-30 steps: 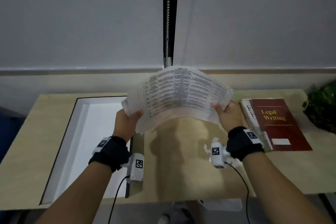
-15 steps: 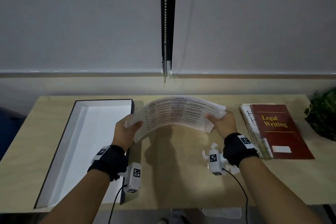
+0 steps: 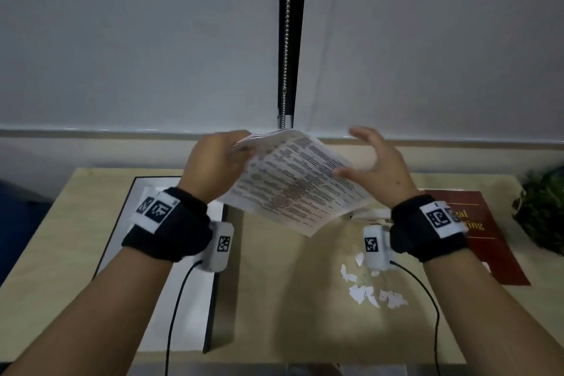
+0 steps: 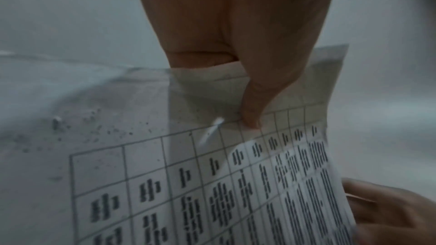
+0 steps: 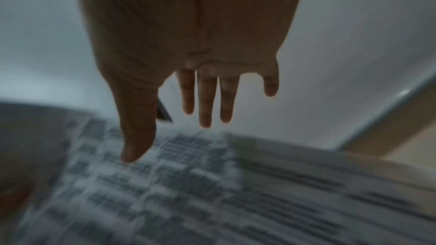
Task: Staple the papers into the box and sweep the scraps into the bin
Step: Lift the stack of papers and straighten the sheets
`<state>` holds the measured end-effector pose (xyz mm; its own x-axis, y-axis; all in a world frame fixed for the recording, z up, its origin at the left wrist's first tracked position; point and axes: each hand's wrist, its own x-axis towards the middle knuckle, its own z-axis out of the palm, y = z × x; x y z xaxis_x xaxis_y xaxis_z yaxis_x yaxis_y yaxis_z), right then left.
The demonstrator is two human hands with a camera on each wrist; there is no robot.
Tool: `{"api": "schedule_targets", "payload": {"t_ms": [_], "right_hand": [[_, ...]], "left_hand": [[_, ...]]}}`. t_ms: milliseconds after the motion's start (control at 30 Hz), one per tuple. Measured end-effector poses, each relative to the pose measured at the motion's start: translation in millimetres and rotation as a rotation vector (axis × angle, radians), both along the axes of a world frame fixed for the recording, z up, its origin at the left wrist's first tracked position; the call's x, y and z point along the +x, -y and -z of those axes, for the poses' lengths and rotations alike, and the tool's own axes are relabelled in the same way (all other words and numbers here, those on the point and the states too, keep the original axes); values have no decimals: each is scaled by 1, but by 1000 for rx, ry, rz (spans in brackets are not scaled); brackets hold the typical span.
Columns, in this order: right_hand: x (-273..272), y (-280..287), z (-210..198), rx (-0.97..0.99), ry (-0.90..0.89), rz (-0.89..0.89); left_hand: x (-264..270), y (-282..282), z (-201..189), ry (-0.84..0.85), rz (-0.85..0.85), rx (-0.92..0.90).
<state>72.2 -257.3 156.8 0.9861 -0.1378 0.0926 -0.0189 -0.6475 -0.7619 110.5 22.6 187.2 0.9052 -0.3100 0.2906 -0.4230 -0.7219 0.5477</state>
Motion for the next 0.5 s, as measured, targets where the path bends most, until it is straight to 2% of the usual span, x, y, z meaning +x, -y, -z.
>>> {"api": "schedule_targets", "payload": {"t_ms": [67,133,200,267,367,467,500], "right_hand": [[4,-22,-11,-33,-75,-118],[5,-34,-17,40,-72,-134],[3,-33,-15,207,-44,-81],[0,-27,-6,372,-44,-12],[-4,-20,12,515,-75,66],[-5,-22,25,581,-102,95],[-6,-23,29,593,-101,95]], "left_hand": [[1,17,-18,54,90,82],[-1,26,-26,138,116,76],[1,23,-22,231,-32,-38],[-1,12,-10,205,-240,-184],[-6,3,14,-70,-322,-517],[-4,5,31,-423,-218,-811],[-1,6,35,-485,-162,-861]]}}
